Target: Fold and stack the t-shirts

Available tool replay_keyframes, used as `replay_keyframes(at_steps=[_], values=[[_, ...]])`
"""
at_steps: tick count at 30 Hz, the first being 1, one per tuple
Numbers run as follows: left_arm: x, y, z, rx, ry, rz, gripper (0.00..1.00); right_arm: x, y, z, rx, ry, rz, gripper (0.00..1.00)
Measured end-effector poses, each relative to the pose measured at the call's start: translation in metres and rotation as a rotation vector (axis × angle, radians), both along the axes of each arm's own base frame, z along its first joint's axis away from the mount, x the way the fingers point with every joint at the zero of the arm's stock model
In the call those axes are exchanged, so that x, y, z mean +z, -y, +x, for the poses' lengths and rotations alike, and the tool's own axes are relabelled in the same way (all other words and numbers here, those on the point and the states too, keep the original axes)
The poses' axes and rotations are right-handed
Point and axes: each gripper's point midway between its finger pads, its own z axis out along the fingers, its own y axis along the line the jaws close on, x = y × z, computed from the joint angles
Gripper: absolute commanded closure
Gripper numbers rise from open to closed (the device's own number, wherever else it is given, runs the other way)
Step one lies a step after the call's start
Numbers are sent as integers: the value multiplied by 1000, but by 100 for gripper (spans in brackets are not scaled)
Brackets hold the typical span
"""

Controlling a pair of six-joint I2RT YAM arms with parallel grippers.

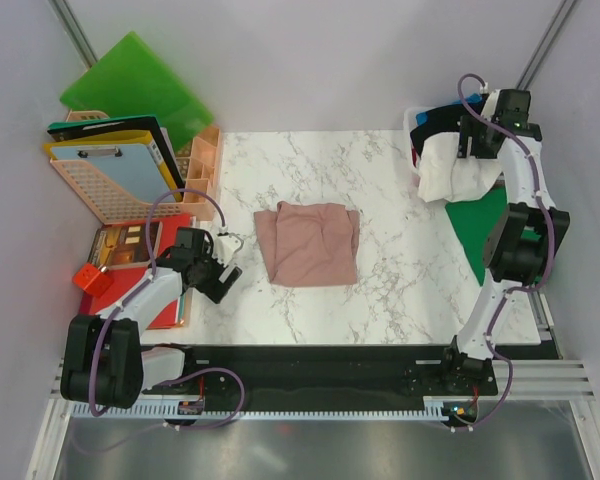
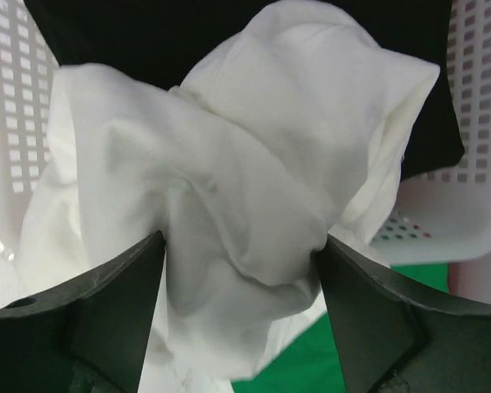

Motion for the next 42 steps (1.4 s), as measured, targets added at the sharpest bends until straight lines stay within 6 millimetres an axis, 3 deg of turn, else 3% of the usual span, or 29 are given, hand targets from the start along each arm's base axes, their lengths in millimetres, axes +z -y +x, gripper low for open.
replay_keyframes(at_steps=[3,8,12,14,16,19,23,28,29,30,31,32,42], values=[[0,0,0,1,0,-1,2,18,-3,-21,1,16,-14,15],[0,1,0,-1,-1,-3,2,80,-15,-69,47,100,-64,11],[-1,3,-1,-5,-4,-3,2,97,-24,-100,85,122,-86,4],[0,4,0,-7,-4,-4,2,91,-25,-101,96,106,-88,2],[0,5,0,-10,-4,-3,2,72,-25,-93,106,65,-76,2],[0,5,-1,-12,-4,-3,2,35,-22,-73,117,-17,-46,2],[0,5,0,-10,-2,0,2,-9,-15,-31,110,-81,-8,2],[1,1,-1,0,0,19,2,-31,-11,2,89,-96,32,2],[1,0,-1,1,0,20,2,-32,-11,5,87,-95,36,9],[1,0,-1,1,0,21,2,-34,-11,8,87,-95,40,25],[1,0,-1,2,0,21,2,-35,-11,9,88,-93,40,50],[1,0,-1,2,0,22,2,-36,-11,10,90,-94,42,99],[0,1,1,8,-6,19,2,-41,-14,14,78,-54,60,100]])
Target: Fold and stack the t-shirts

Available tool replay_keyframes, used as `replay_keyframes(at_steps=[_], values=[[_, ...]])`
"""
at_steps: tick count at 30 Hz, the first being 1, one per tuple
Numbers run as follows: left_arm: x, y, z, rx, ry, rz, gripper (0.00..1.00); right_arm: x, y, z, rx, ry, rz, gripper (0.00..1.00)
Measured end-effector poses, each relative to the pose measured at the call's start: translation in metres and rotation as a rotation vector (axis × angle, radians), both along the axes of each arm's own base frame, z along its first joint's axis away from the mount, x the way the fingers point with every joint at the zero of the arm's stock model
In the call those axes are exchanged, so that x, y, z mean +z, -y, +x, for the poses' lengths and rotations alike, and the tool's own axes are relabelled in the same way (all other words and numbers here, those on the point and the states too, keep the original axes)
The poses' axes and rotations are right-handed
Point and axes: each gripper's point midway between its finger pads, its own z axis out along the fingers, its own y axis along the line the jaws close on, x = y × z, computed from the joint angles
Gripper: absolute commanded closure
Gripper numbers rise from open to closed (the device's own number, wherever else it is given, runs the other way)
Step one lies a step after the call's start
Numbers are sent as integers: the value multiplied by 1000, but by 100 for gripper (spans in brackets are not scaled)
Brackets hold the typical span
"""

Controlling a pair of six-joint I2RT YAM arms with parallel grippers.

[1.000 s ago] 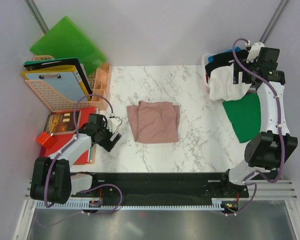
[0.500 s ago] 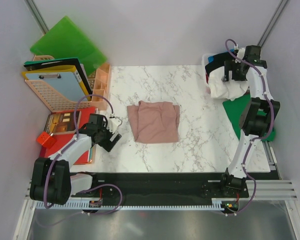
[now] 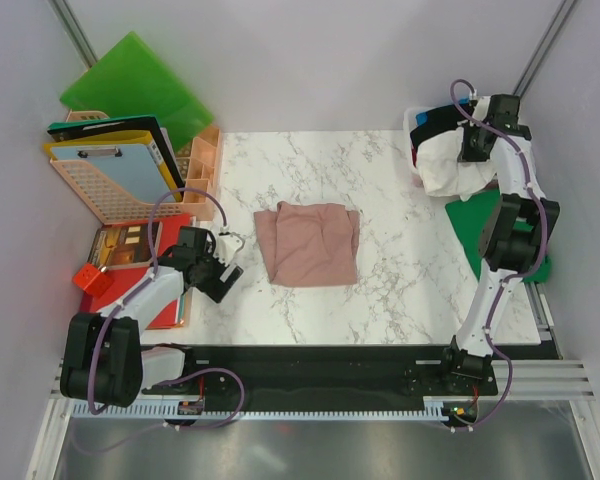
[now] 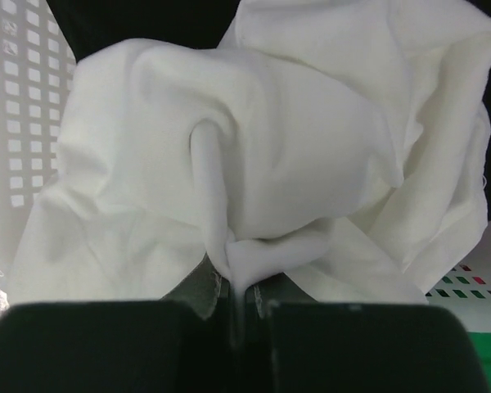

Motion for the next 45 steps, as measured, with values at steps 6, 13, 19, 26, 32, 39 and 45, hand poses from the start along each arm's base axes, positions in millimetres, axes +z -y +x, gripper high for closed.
replay_keyframes(at_steps=[6,13,19,26,32,39,45], values=[[0,0,1,1,3,0,2,56,-5,0,-24,140,1,100],[0,1,3,6,1,-3,3,179,-11,-11,-40,411,-29,100],[0,1,4,7,2,-4,3,217,-3,-7,-80,518,-79,96],[0,1,4,7,4,-3,2,131,28,58,-133,382,-155,38],[0,1,4,7,3,-4,2,-14,12,-27,-117,36,-117,19],[0,1,4,6,2,-6,3,159,2,-88,-107,365,-205,12],[0,1,3,5,2,-7,3,238,-12,-175,-94,535,-291,2]])
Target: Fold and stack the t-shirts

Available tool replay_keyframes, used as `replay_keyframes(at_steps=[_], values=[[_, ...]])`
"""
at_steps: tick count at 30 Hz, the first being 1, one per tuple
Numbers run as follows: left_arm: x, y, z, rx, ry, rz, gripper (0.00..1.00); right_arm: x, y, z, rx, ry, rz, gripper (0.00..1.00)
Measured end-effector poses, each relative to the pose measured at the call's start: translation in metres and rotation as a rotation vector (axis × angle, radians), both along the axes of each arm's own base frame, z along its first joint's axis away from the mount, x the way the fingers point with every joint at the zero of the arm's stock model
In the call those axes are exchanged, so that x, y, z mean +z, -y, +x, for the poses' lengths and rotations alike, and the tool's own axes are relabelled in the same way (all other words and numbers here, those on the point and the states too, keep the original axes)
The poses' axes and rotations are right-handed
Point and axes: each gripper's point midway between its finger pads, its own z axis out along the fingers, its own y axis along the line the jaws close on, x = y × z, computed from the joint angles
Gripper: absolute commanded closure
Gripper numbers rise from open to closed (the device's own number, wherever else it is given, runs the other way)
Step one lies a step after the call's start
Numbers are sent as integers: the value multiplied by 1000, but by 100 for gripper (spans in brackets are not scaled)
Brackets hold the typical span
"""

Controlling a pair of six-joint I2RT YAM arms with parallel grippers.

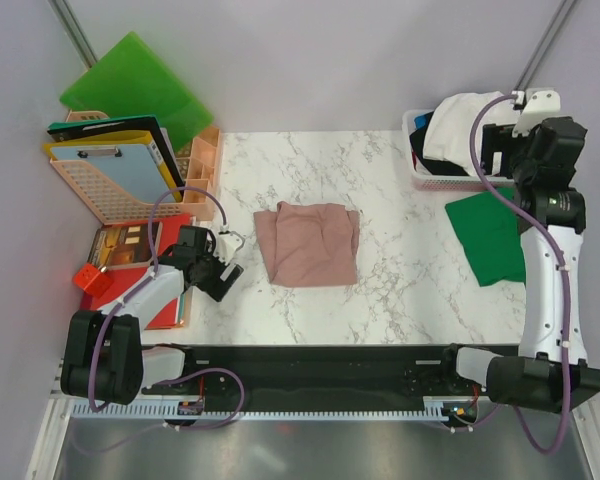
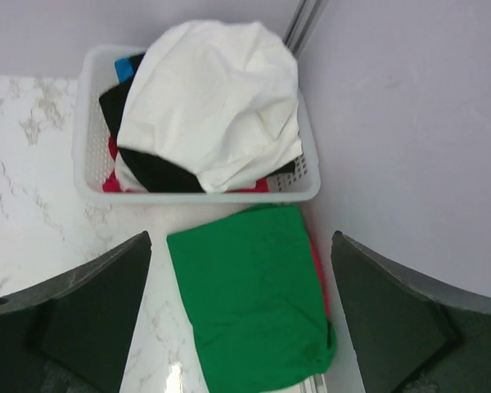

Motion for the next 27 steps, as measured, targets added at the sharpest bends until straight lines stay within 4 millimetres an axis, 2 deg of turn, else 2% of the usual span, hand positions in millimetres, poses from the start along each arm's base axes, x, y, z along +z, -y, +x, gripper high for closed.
replay_keyframes(at_steps=[2,5,8,10,11,13,16,19,22,27], values=[[0,0,0,0,0,0,3,-21,-2,-11,5,-87,0,2],[0,0,0,0,2,-1,3,-83,-1,-16,15,-283,25,2],[1,0,0,-1,3,-2,3,-177,-1,-31,11,-557,80,2],[1,0,0,-2,3,-3,3,-223,1,-47,-7,-706,105,2],[1,0,0,-2,3,-3,3,-237,3,-52,-18,-751,109,2],[1,0,-1,-2,5,-3,3,-248,9,-54,-46,-789,103,2],[1,0,-3,-2,9,-5,3,-247,23,-47,-91,-764,91,2],[1,0,-5,-2,12,-5,3,-247,46,-38,-150,-739,96,2],[1,0,-6,-2,14,-6,3,-265,73,-38,-209,-759,119,2],[1,0,-6,-3,14,-6,3,-297,102,-44,-271,-814,160,2]])
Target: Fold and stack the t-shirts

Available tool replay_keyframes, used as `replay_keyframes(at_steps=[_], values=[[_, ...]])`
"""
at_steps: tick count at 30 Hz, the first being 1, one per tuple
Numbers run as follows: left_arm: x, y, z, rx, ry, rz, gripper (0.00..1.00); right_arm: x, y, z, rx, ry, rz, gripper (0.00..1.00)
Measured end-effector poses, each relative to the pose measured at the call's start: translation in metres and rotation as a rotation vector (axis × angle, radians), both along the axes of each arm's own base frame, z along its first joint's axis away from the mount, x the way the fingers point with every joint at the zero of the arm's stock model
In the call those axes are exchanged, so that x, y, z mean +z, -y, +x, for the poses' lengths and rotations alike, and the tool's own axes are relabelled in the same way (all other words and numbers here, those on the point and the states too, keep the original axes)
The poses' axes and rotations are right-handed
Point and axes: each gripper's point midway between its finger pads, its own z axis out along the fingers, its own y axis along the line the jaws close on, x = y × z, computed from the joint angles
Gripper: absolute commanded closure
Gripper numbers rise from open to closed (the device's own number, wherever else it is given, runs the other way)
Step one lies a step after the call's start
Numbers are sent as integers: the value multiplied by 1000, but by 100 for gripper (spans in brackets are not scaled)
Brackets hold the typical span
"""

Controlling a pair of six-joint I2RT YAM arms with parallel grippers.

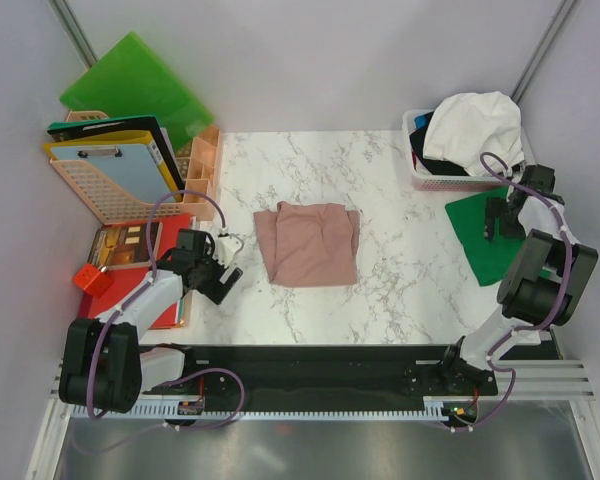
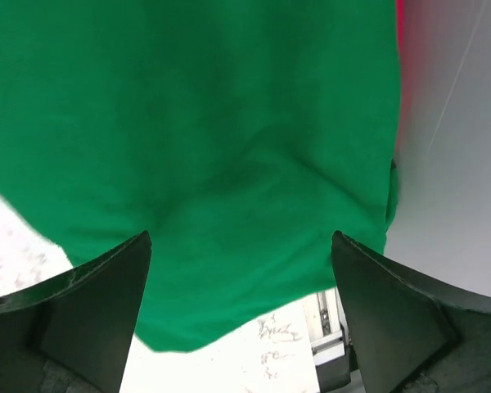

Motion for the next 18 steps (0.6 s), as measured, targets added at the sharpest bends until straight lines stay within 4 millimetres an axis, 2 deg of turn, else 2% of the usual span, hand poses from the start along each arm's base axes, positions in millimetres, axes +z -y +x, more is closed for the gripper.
replay_keyframes(at_steps=[9,18], values=[[0,0,0,0,0,0,3,-40,27,8,-49,-32,35,2],[0,0,0,0,-2,0,3,-43,22,12,36,-57,76,2]])
